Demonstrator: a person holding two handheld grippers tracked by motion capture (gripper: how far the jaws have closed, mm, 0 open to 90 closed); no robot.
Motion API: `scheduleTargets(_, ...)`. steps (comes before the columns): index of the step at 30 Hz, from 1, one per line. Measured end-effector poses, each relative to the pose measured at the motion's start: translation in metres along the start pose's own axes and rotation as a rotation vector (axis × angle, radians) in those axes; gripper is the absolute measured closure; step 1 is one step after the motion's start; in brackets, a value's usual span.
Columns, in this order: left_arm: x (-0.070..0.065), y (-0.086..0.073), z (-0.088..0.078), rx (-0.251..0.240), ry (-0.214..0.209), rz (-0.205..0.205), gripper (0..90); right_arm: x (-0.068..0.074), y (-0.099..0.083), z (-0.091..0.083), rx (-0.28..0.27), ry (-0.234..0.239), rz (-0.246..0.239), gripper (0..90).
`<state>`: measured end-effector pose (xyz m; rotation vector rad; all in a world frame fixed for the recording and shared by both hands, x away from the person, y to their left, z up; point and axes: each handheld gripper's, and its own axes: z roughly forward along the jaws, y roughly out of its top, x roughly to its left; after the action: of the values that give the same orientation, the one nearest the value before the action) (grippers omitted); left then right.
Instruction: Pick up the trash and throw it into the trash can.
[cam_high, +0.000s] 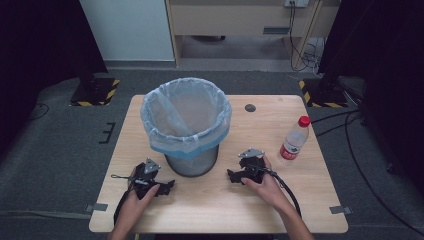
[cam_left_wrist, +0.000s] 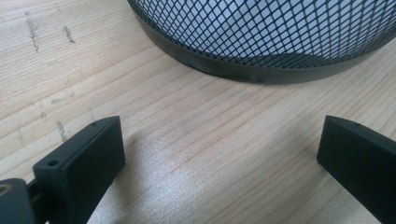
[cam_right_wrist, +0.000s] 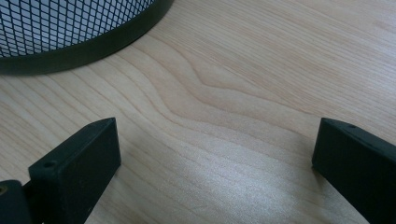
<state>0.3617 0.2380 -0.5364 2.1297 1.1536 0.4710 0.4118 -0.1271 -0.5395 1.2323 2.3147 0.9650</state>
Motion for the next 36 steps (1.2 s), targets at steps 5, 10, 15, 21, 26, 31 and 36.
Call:
scheduleTargets(5, 0.000, 0.000, 0.000, 0.000, -0.001, 0.000, 0.0, -0.002, 0.002, -0.003, 0.008, -0.007, -0.004, 10.0)
scheduleTargets(10, 0.001, 0.001, 0.001, 0.001, -0.008, -0.001, 0.0, -0.012, -0.001, -0.006, 0.008, -0.015, -0.017, 6.2)
scheduleTargets(15, 0.002, 0.001, 0.001, 0.001, -0.009, 0.001, 0.0, -0.015, -0.002, -0.024, -0.003, -0.067, -0.010, 6.1)
scheduleTargets(21, 0.002, 0.001, 0.001, 0.001, -0.010, 0.003, 0.0, -0.018, -0.008, -0.047, -0.039, -0.108, -0.018, 6.7)
scheduleTargets(26, 0.002, 0.001, 0.001, 0.001, -0.010, 0.002, 0.0, -0.019, -0.012, -0.062, -0.074, -0.116, -0.017, 9.0)
scheduleTargets(31, 0.002, 0.001, 0.001, 0.000, -0.009, 0.003, 0.0, -0.021, -0.020, -0.073, -0.086, -0.116, -0.016, 8.1)
scheduleTargets(36, 0.002, 0.001, 0.001, 0.000, -0.009, 0.003, 0.0, -0.022, -0.028, -0.081, -0.090, -0.105, -0.033, 4.7)
